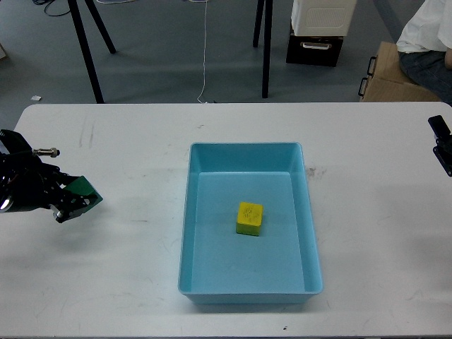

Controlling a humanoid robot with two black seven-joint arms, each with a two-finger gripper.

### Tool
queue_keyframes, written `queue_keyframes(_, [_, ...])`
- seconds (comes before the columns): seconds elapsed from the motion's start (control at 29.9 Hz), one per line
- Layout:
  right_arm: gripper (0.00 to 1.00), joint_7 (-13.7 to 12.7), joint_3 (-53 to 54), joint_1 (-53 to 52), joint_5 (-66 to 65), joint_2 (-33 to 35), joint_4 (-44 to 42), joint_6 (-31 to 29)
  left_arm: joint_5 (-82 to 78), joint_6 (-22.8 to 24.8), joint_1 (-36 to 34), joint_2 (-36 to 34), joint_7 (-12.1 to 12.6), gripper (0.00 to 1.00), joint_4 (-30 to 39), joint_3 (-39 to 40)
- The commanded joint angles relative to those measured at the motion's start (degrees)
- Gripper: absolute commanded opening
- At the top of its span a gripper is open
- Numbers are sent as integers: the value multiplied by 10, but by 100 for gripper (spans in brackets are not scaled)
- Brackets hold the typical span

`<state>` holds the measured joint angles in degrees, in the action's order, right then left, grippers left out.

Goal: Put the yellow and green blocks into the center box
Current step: 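Carry the green cube with the left gripper into the tub and release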

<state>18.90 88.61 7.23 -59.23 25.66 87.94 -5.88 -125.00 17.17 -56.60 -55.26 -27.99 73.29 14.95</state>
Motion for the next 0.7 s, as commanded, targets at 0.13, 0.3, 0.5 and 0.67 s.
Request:
queue_keyframes(0.13, [99, 0, 17, 47, -1, 0, -13, 21, 1, 56, -104, 5, 0, 16, 139, -1])
queue_keyframes(0.3, [99, 0, 20, 49, -1, 0, -44, 60, 0, 108, -134, 128, 0, 17, 151, -4])
queue_keyframes(0.5, [99, 0, 20, 51, -1, 1, -64, 71, 0, 108, -140, 247, 0, 18, 94, -35])
queue_keyframes(0.67, [99, 0, 20, 51, 0, 1, -73, 71, 0, 108, -139, 297, 0, 19, 37, -77])
